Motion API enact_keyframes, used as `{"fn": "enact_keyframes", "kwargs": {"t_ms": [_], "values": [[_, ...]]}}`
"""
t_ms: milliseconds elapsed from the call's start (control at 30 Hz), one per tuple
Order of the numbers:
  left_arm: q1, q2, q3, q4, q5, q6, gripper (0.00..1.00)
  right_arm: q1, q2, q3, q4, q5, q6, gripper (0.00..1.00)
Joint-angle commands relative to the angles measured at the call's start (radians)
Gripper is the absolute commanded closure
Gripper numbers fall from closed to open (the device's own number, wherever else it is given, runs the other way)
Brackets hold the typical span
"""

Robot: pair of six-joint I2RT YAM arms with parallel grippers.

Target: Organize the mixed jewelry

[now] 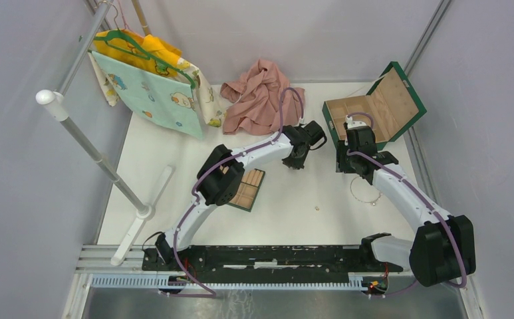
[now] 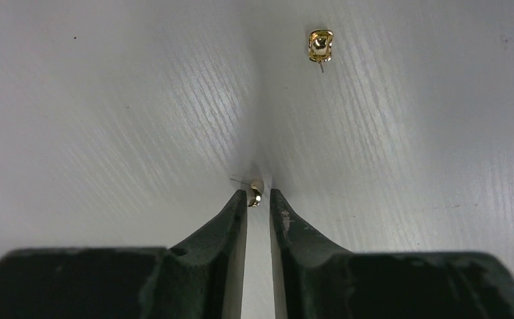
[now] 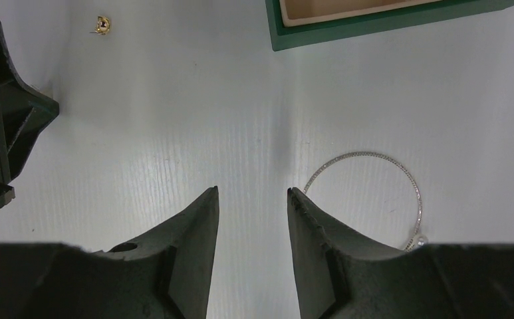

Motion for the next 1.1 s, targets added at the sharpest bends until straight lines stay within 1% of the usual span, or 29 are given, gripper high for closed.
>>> {"fn": "enact_keyframes", "kwargs": {"t_ms": [0, 167, 400, 500, 633, 733, 900, 967, 1067], "values": [[-0.009, -0.041, 0.008, -0.01, -0.021, 0.041, 0.76, -0.004, 0.004, 0.021, 0.036, -0.003, 0.01, 0.52], [-0.009, -0.04, 0.014, -0.012, -0.031, 0.045, 0.82, -0.003, 0.008, 0.022, 0.036, -0.004, 0.008, 0.52], [-0.009, -0.052, 0.018, -0.014, -0.053, 0.05, 0.98, -0.003, 0.019, 0.029, 0.039, -0.009, 0.006, 0.52], [-0.009, -0.069, 0.029, -0.024, -0.062, 0.051, 0.98, -0.003, 0.023, 0.036, 0.039, -0.009, 0.005, 0.52], [-0.009, -0.14, 0.019, -0.061, -0.077, 0.04, 0.98, -0.004, 0.029, 0.045, 0.037, -0.01, 0.002, 0.52], [-0.008, -0.246, -0.104, -0.069, -0.08, 0.025, 0.98, -0.003, 0.031, 0.048, 0.038, -0.007, 0.0, 0.52], [0.0, -0.458, -0.381, -0.07, -0.119, -0.041, 0.98, -0.004, 0.049, 0.053, 0.043, -0.014, 0.002, 0.52], [0.016, -0.532, -0.483, -0.071, -0.116, -0.073, 0.98, -0.003, 0.059, 0.058, 0.048, -0.022, 0.001, 0.52], [0.057, -0.617, -0.59, -0.069, -0.111, -0.107, 0.98, -0.004, 0.076, 0.068, 0.059, -0.038, 0.002, 0.52]]}}
